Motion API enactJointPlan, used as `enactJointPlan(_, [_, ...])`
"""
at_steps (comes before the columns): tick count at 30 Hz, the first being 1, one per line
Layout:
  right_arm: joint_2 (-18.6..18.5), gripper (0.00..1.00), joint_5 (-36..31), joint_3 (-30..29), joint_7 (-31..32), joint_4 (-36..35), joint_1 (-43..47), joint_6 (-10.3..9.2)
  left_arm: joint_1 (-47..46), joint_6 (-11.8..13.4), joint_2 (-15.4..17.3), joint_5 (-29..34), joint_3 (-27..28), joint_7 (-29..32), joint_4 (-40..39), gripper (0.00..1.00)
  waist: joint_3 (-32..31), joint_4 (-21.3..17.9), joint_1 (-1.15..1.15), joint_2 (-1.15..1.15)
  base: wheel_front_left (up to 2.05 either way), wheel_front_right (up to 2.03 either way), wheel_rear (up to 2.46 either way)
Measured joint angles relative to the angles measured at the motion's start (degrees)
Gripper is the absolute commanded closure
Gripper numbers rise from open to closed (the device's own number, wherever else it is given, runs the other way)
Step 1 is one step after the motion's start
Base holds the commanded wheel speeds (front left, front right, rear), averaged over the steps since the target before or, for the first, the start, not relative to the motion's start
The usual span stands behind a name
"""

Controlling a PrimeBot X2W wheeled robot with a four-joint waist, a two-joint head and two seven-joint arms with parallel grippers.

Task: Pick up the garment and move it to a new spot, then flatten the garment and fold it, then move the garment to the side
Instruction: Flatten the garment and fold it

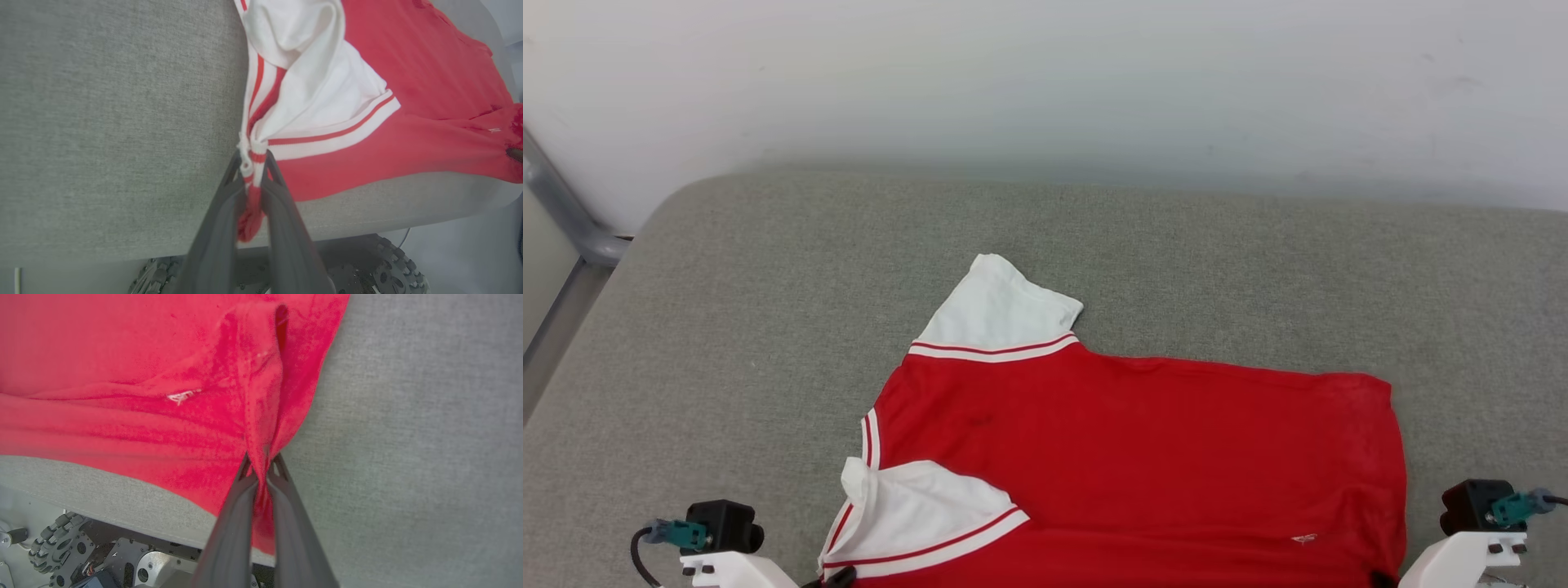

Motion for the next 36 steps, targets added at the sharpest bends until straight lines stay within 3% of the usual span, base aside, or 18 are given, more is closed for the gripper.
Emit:
enactJointPlan(5, [1.37, 1.00, -0.21, -0.88, -1.26, 1.14, 1.43, 0.00, -0.78, -0.62, -2.01, -0.01, -0.44, -0.52, 2.32, 1.00, 1.50, -0.20, 0.00, 0.00, 0.00, 0.00, 0.00])
enactJointPlan(6, [1.58, 0.86, -0.21, -0.86, -1.65, 1.75, 1.44, 0.00, -1.36, -0.92, -2.38, 0.03, -0.49, -0.74, 3.05, 1.00, 1.87, -0.29, 0.01, 0.00, 0.00, 0.00, 0.00])
enactJointPlan(7, [1.76, 0.57, -0.22, -0.71, -2.22, 2.31, 1.49, 0.00, -1.99, -1.45, -2.86, 0.07, -0.58, -0.92, 3.86, 1.00, 2.22, -0.40, 0.01, 0.00, 0.00, 0.00, 0.00])
enactJointPlan(8, [1.96, 0.00, -0.23, -0.66, -2.97, 2.77, 1.55, 0.00, -2.49, -1.97, -3.30, -0.02, -0.76, -0.85, 4.71, 0.80, 2.53, -0.53, 0.01, 0.00, 0.00, 0.00, 0.00])
enactJointPlan(9, [2.08, 0.00, -0.23, -0.65, -3.76, 3.35, 1.55, 0.00, -2.87, -2.13, -3.66, -0.01, -1.11, -0.63, 5.48, 0.48, 2.76, -0.66, 0.01, 0.00, 0.00, 0.00, 0.00])
enactJointPlan(10, [2.18, 0.00, -0.23, -0.64, -4.74, 3.91, 1.57, 0.00, -3.15, -2.41, -3.94, 0.01, -1.29, -0.64, 6.24, 0.48, 2.91, -0.79, 0.01, 0.00, 0.00, 0.00, 0.00])
enactJointPlan(11, [2.25, 0.00, -0.21, -0.41, -5.58, 4.19, 1.60, -0.01, -3.44, -2.54, -4.22, 0.01, -1.33, -0.69, 6.93, 0.00, 2.97, -0.91, 0.01, 0.00, 0.00, 0.00, 0.00])
enactJointPlan(21, [2.53, 0.00, -0.69, -0.55, -23.37, 1.36, 1.47, -0.01, -6.23, -2.11, -4.69, 5.44, -0.43, -8.14, 8.58, 0.00, 0.86, -1.26, 0.01, 0.00, 0.00, 0.00, 0.00])
enactJointPlan(27, [2.52, 0.00, -2.23, -0.19, -29.93, -0.93, 0.87, -0.01, -8.15, -0.22, -5.46, 9.55, 1.60, -16.30, 8.38, 0.00, 0.01, -1.84, 0.00, 0.00, 0.00, 0.00, 0.00])
enactJointPlan(36, [3.28, 0.00, -4.98, -0.75, -40.34, -4.64, -3.90, -0.01, -12.45, -0.51, -7.49, 14.94, 3.52, -27.44, 7.16, 0.00, 1.95, -3.00, 0.01, 0.00, 0.00, 0.00, 0.00])
